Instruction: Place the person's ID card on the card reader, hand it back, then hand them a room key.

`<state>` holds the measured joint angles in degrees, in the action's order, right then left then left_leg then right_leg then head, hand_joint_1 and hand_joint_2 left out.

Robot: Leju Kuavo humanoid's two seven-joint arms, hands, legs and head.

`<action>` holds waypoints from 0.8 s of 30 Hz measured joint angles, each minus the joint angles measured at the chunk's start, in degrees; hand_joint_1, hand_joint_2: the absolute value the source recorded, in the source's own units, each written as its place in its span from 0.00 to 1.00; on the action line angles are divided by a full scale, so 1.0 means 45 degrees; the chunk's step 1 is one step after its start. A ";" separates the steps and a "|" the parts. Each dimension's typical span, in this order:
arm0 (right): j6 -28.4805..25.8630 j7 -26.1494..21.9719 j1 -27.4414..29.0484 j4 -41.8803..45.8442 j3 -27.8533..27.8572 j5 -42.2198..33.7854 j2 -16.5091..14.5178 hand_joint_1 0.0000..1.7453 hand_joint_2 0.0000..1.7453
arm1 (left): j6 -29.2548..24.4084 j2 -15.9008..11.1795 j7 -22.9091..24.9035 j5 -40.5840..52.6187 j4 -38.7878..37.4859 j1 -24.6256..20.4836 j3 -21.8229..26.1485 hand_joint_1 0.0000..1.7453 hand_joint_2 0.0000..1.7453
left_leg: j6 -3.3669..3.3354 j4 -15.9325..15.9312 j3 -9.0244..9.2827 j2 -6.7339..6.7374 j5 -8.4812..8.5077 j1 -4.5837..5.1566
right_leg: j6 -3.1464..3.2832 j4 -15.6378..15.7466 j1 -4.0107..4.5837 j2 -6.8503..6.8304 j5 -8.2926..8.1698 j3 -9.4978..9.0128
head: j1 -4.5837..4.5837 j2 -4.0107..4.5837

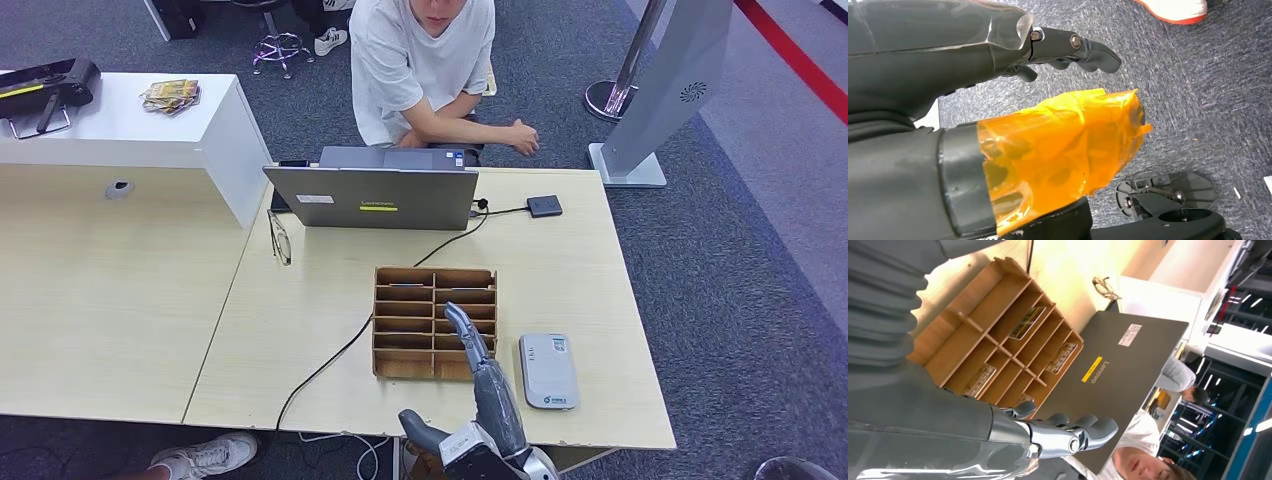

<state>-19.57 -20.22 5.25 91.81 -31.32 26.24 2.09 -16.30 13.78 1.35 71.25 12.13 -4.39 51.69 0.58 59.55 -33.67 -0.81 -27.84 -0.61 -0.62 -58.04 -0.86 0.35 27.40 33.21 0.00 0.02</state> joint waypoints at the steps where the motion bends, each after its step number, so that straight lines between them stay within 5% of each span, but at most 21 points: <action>1: -0.0093 0.0055 -0.0001 -0.0029 0.0000 0.0152 0.0002 0.00 1.00 | 0.0001 0.0000 0.0000 0.0000 0.0000 0.0000 0.0000 0.00 0.00 | 0.0000 0.0000 0.0000 0.0000 0.0000 0.0000 | 0.0000 0.0000 0.0000 0.0000 0.0000 0.0000 | 0.0001 0.0000; 24: -0.2295 0.2365 -0.0485 -0.1054 0.0000 0.5924 0.0030 0.00 1.00 | 0.0153 0.0007 0.0000 0.0264 0.0000 -0.0001 0.0000 0.00 0.00 | 0.0000 0.0000 -0.0001 0.0000 0.0000 0.0000 | 0.0000 0.0000 0.0000 0.0000 0.0000 0.0000 | 0.0001 0.0000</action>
<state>-29.89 -9.58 3.07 87.07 -31.32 52.90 2.23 -15.61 13.81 1.36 72.44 12.13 -4.40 51.69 0.58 59.55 -33.68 -0.81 -27.84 -0.61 -0.62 -58.04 -0.86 0.35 27.40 33.21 0.01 0.02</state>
